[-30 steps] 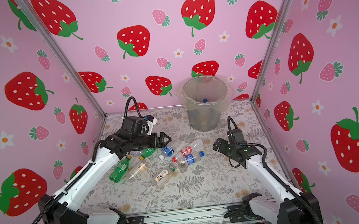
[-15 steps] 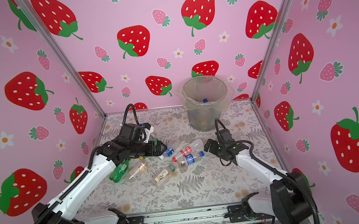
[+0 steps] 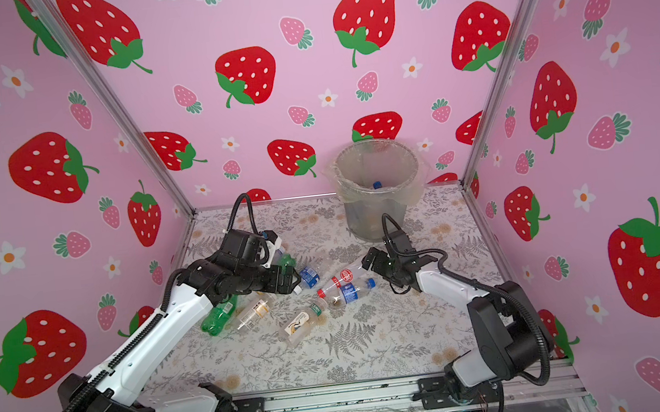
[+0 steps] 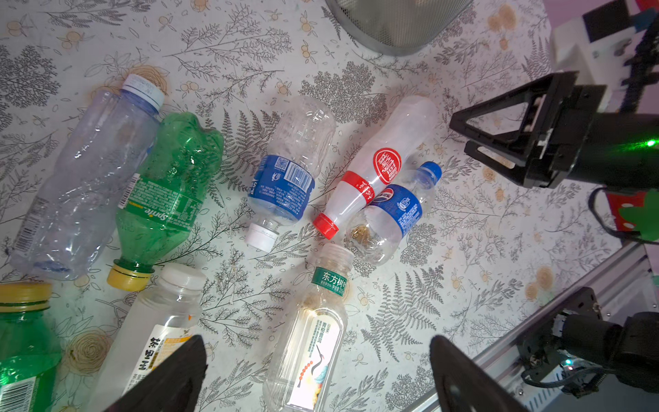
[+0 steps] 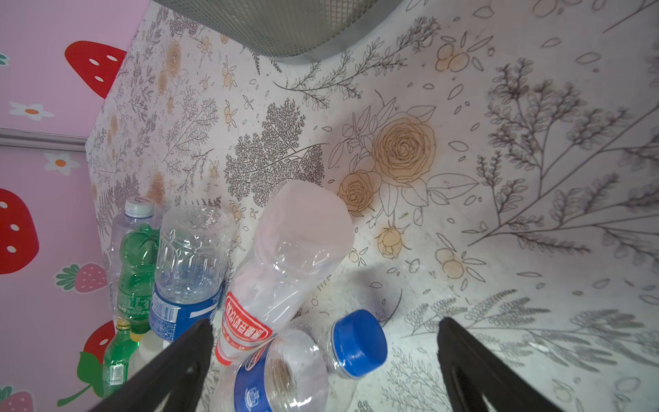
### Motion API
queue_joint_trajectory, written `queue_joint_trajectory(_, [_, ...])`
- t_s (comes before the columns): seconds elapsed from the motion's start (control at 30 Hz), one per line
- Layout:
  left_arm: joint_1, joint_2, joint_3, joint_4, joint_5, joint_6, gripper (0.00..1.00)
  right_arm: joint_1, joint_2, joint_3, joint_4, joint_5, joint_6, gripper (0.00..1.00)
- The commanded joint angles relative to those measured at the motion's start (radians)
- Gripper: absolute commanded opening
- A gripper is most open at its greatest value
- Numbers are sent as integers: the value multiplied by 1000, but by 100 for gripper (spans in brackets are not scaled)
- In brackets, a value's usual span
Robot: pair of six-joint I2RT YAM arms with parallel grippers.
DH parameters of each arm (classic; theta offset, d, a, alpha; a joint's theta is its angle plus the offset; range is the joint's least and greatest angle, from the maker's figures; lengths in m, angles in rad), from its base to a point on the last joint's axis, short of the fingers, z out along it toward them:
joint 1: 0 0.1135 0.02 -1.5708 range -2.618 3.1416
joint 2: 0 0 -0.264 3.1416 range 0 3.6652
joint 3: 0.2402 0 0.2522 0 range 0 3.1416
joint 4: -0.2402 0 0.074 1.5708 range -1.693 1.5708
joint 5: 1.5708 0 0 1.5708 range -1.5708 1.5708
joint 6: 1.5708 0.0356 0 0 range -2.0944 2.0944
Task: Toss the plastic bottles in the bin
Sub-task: 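Reach the right gripper toward the red-capped white bottle while the left gripper hovers, then lower the right gripper onto the red-capped white bottle and close on it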
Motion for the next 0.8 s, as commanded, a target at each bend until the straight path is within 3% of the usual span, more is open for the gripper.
queue_joint_trajectory(0.0, [5,-10,12,-21,-49,37,99,10,34,36,44,-5,44,98])
queue_joint_trajectory(0.77, [6,-16,-62,31,-22,11,99,12,188,75,197,-24,166,85])
